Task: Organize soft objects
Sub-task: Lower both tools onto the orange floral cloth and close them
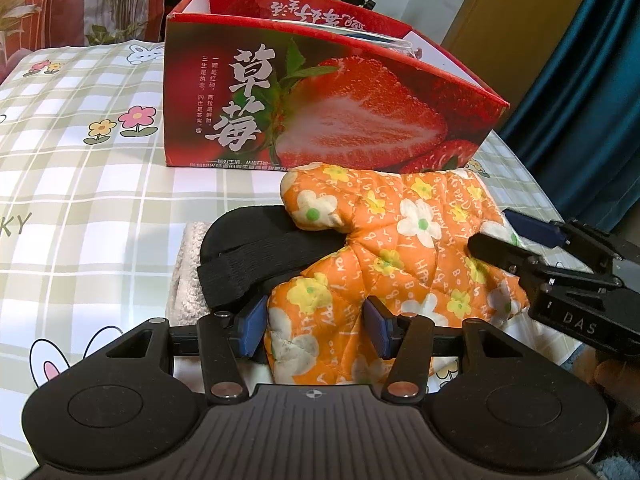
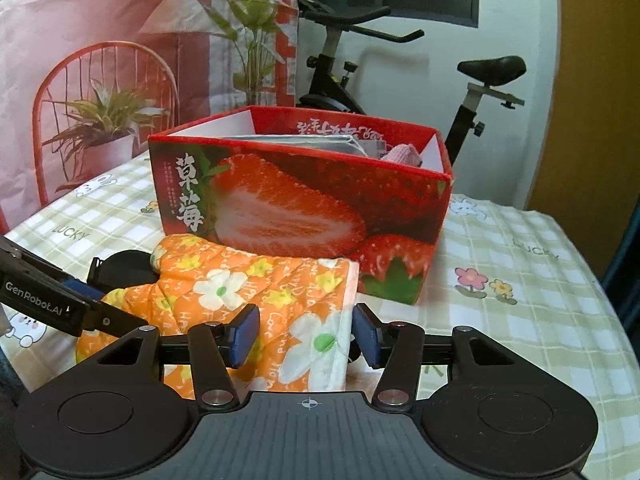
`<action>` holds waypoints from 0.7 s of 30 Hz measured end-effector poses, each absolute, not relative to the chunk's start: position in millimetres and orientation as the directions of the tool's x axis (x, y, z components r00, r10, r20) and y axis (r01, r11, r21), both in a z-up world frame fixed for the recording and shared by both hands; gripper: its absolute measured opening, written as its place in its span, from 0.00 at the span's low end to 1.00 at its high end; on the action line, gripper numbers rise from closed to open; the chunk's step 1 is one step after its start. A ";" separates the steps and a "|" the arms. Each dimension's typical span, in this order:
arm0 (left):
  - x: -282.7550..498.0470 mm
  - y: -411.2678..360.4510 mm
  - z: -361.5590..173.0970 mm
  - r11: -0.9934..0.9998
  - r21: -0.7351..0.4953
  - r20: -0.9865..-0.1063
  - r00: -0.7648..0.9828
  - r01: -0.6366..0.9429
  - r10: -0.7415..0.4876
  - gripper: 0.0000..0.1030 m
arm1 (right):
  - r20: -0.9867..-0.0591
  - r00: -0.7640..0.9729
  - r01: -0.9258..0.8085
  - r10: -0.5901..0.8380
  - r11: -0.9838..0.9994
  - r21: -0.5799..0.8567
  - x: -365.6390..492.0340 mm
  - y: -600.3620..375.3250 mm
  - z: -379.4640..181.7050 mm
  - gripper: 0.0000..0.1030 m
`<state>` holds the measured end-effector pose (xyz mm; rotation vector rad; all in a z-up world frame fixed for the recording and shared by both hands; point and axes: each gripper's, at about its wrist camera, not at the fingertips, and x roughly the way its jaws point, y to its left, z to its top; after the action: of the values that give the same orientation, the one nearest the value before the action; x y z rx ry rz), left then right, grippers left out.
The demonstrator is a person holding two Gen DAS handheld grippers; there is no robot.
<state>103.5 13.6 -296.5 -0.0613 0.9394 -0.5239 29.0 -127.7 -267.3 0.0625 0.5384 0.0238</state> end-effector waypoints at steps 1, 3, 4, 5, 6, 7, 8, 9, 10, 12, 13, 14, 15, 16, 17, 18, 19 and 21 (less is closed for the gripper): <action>103.4 13.5 -296.5 0.874 -0.273 -0.754 0.476 0.402 -0.454 0.54 | -0.521 0.852 -0.014 0.056 0.996 0.084 30.2 -128.3 -268.8 0.47; 103.5 13.6 -296.5 0.874 -0.274 -0.753 0.476 0.401 -0.454 0.54 | -0.533 0.841 -0.035 0.092 0.993 0.116 31.7 -128.3 -271.1 0.37; 103.6 13.5 -296.5 0.875 -0.274 -0.753 0.476 0.400 -0.454 0.54 | -0.540 0.835 -0.045 0.106 0.991 0.125 32.6 -127.4 -271.8 0.35; 103.7 13.3 -296.2 0.875 -0.272 -0.754 0.476 0.400 -0.453 0.54 | -0.546 0.829 -0.056 0.117 0.990 0.127 33.6 -126.0 -272.6 0.34; 103.6 12.8 -295.5 0.876 -0.270 -0.755 0.476 0.400 -0.451 0.54 | -0.555 0.821 -0.068 0.131 0.989 0.132 34.4 -124.6 -273.9 0.34; 103.4 12.8 -294.4 0.876 -0.270 -0.755 0.477 0.400 -0.450 0.54 | -0.563 0.814 -0.073 0.140 0.988 0.140 35.4 -123.6 -275.5 0.33; 103.4 13.0 -293.4 0.876 -0.271 -0.755 0.475 0.400 -0.451 0.54 | -0.570 0.808 -0.075 0.149 0.986 0.151 36.3 -123.9 -277.1 0.33; 103.9 14.0 -292.3 0.875 -0.279 -0.755 0.472 0.396 -0.454 0.55 | -0.571 0.806 -0.073 0.153 0.984 0.160 36.2 -124.0 -277.9 0.33; 104.3 15.5 -291.3 0.874 -0.289 -0.754 0.469 0.391 -0.460 0.55 | -0.571 0.806 -0.072 0.157 0.983 0.169 36.0 -124.8 -278.0 0.33; 105.0 19.8 -289.1 0.869 -0.329 -0.753 0.454 0.369 -0.477 0.58 | -0.573 0.803 -0.071 0.164 0.981 0.181 35.9 -126.3 -278.3 0.33; 104.7 21.6 -288.2 0.863 -0.354 -0.751 0.441 0.360 -0.492 0.63 | -0.573 0.802 -0.070 0.166 0.980 0.186 35.8 -126.9 -278.7 0.33; 103.9 22.3 -287.2 0.858 -0.369 -0.748 0.433 0.356 -0.502 0.66 | -0.574 0.801 -0.068 0.167 0.979 0.190 35.9 -127.1 -279.2 0.33; 102.1 21.5 -286.3 0.857 -0.373 -0.748 0.431 0.357 -0.505 0.67 | -0.575 0.801 -0.066 0.168 0.979 0.195 36.0 -127.7 -279.5 0.32; 100.3 19.4 -286.0 0.857 -0.365 -0.751 0.428 0.364 -0.502 0.67 | -0.575 0.801 -0.063 0.169 0.978 0.199 35.9 -128.3 -279.5 0.32; 99.4 17.0 -286.6 0.859 -0.353 -0.757 0.426 0.371 -0.495 0.67 | -0.574 0.801 -0.060 0.170 0.977 0.205 35.8 -128.9 -279.6 0.32; 98.7 15.1 -287.3 0.861 -0.344 -0.761 0.425 0.376 -0.490 0.66 | -0.573 0.801 -0.058 0.171 0.976 0.210 35.5 -129.1 -279.9 0.32; 97.6 13.7 -287.8 0.861 -0.340 -0.763 0.425 0.378 -0.487 0.65 | -0.573 0.801 -0.057 0.172 0.975 0.213 35.3 -129.9 -280.1 0.32; 96.9 13.0 -288.1 0.867 -0.325 -0.764 0.436 0.377 -0.476 0.51 | -0.572 0.802 -0.055 0.172 0.975 0.216 34.4 -129.7 -280.2 0.32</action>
<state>96.9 13.0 -288.1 -0.1119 0.9858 -0.5321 34.4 -129.7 -280.2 0.1933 0.6295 0.1220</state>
